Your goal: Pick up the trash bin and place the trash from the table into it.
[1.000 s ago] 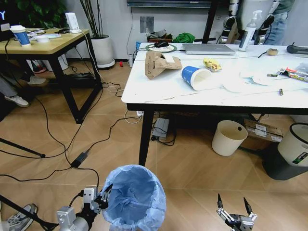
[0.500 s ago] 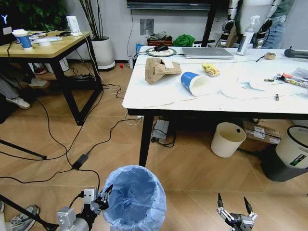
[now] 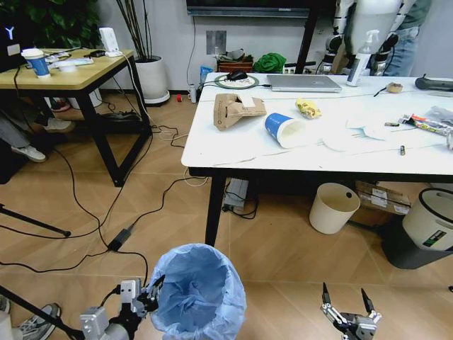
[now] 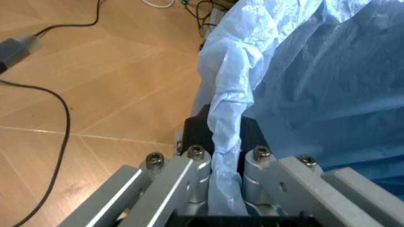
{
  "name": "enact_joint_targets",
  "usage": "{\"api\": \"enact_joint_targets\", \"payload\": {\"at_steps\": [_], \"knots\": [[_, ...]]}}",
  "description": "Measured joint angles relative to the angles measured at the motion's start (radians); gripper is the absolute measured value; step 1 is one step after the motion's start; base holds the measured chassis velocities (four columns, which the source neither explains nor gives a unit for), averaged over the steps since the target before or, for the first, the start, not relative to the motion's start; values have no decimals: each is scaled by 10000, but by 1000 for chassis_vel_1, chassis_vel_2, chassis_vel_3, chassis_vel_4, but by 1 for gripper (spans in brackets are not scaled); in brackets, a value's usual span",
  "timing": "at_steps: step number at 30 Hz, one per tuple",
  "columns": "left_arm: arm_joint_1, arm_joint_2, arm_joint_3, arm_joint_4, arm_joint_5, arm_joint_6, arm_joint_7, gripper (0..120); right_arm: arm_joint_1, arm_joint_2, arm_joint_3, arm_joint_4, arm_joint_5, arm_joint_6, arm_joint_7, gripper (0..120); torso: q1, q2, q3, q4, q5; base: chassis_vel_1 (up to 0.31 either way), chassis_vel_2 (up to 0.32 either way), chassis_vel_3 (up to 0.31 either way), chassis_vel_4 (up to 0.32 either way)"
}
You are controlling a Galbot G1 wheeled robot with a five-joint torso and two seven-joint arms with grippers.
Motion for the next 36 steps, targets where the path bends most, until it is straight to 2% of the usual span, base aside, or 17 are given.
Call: {"api": "enact_joint_targets", "payload": {"at_steps": [24,36], "knots": [[184,76,176,-349,-581,290,-584,2,-6,0,-5,200,17,-89,13,100,394,1061,665,0,0,0,0,0,0],[94,61,406,-359,-490,326,-680,2,33,0,18,249,44,-178,29,100,582,1548,963,-1,0,0,0,0,0]]}}
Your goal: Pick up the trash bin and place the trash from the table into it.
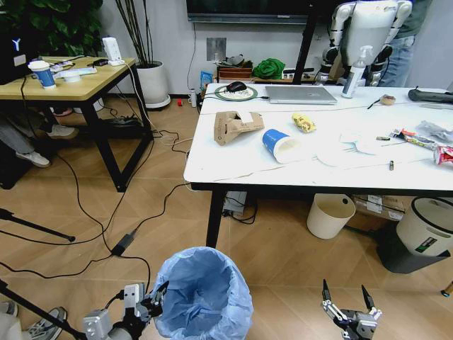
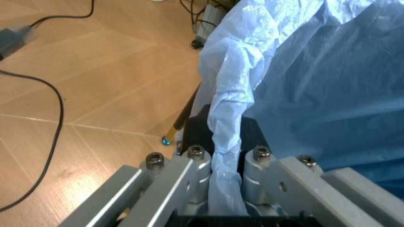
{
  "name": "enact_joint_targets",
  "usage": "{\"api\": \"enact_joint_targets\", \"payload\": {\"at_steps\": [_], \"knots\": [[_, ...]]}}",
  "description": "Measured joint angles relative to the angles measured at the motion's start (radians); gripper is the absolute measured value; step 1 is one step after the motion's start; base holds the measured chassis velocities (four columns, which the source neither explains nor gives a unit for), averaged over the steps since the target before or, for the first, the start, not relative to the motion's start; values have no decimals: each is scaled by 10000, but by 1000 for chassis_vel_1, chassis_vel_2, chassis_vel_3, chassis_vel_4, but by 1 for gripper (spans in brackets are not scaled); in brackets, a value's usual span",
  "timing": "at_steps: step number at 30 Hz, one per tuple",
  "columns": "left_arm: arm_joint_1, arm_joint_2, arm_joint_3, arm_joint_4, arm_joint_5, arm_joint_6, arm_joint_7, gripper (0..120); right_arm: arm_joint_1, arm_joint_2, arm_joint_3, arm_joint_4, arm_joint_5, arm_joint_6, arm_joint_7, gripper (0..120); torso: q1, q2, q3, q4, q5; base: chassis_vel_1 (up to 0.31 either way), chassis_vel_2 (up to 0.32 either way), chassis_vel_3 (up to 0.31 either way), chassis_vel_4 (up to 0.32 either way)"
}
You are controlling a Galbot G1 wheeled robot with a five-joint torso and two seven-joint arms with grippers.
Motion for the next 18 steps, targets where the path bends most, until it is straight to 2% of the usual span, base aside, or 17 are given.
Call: {"api": "enact_joint_targets", "payload": {"at_steps": [18], "knots": [[-43,-9,44,109,-74,13,-66,2,50,0,68,-2,127,-110,7,100,307,775,469,1,-1,0,0,0,0]]}}
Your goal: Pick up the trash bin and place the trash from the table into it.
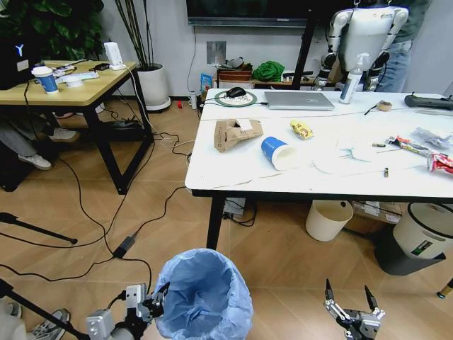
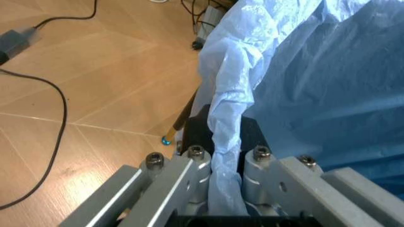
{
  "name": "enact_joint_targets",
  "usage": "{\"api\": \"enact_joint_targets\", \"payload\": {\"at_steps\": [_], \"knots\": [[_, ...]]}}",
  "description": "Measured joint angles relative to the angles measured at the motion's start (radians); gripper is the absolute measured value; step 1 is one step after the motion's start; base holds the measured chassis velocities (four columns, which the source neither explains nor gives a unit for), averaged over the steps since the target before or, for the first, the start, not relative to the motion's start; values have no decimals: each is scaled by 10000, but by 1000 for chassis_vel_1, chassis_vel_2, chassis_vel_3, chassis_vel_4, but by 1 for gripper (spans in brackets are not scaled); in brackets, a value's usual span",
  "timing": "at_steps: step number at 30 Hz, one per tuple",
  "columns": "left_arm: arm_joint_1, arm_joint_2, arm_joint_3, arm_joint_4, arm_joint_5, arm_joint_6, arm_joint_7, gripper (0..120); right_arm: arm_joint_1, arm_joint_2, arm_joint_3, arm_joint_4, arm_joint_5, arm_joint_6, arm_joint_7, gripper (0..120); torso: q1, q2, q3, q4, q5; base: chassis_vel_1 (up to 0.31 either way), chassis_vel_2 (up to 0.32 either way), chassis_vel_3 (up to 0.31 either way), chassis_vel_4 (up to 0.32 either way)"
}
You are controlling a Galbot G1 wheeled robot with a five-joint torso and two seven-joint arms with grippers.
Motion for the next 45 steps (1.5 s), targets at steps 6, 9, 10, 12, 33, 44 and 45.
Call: {"api": "enact_joint_targets", "payload": {"at_steps": [6,9,10,12,33,44,45], "knots": [[27,-67,-4,-25,-10,4,-8,2,12,-13,-13,-57,20,-4,1,100,110,261,149,0,0,0,0,0,0],[26,-90,-4,-15,0,4,-5,2,20,-13,-21,-98,21,12,1,100,147,350,201,0,1,0,0,0,0],[26,-98,-3,-9,20,4,0,2,23,-9,-34,-100,21,21,1,100,169,403,231,0,0,0,0,0,0],[28,-116,2,-3,86,4,13,2,25,-6,-66,-88,26,23,1,100,211,509,295,0,0,0,0,0,0],[56,-231,-5,60,246,-2,43,2,98,-11,-204,19,68,-67,1,100,598,1444,843,0,0,0,0,0,0],[152,-144,48,78,286,0,44,2,20,-114,-238,133,92,-178,7,100,783,1891,1107,0,0,0,0,0,0],[142,-146,48,77,285,0,41,2,23,-128,-229,145,103,-186,9,100,797,1923,1124,0,0,0,0,0,0]]}}
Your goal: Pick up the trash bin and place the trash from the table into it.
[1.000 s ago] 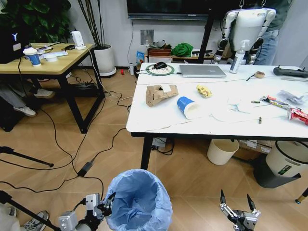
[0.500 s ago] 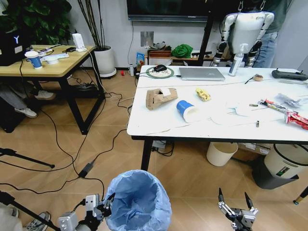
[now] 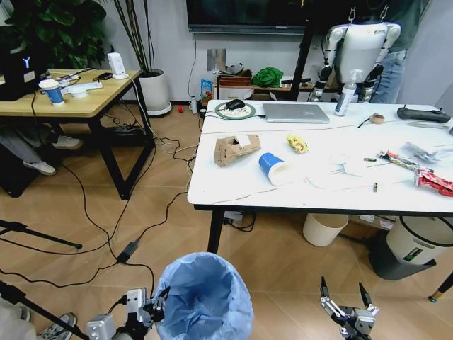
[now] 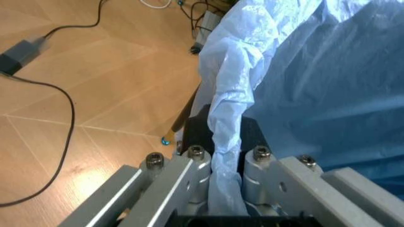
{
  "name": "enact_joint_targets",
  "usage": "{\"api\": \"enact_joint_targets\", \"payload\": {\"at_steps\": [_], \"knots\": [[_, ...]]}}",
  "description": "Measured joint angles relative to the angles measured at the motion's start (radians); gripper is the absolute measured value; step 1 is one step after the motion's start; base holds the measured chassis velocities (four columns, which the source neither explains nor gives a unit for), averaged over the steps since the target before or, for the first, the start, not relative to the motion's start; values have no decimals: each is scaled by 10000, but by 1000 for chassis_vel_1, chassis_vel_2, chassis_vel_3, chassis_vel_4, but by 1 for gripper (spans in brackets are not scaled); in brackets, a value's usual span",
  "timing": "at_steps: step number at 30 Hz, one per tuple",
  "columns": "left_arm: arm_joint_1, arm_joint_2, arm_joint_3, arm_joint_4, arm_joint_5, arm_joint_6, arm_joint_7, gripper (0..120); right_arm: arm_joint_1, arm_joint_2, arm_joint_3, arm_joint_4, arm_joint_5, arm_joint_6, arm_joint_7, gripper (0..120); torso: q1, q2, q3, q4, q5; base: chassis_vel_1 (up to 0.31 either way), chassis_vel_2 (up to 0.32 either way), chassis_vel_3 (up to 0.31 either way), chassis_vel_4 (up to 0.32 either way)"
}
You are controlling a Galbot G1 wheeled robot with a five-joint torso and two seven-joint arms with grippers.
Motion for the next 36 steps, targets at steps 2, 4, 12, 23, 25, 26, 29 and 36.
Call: {"api": "enact_joint_targets", "payload": {"at_steps": [2,4,12,23,25,26,29,36], "knots": [[-31,-9,0,0,-7,0,-9,2,34,-22,25,32,22,-46,10,100,65,153,90,0,0,0,0,0,0],[-36,-16,0,0,-8,0,-12,2,47,-21,26,35,22,-54,11,100,84,197,117,0,1,0,0,0,0],[-48,-92,35,-12,29,7,-44,2,107,57,-50,102,22,-140,62,100,248,578,334,0,0,0,0,0,0],[-53,-108,55,-45,55,14,-41,2,61,15,-44,218,22,-161,64,100,484,1125,643,0,0,0,0,0,0],[-61,-117,57,-26,61,14,-37,2,54,16,-43,226,22,-161,64,100,510,1181,674,0,0,0,0,0,0],[-62,-121,57,-12,65,14,-35,2,49,17,-41,230,19,-161,64,100,530,1225,697,0,0,0,0,0,0],[-52,-120,54,-13,75,14,-8,2,33,18,-34,237,11,-161,64,100,603,1389,785,0,0,0,0,0,0],[-29,-78,55,0,117,-7,10,2,-12,17,28,320,10,-142,65,100,751,1736,983,0,0,0,0,0,0]]}}
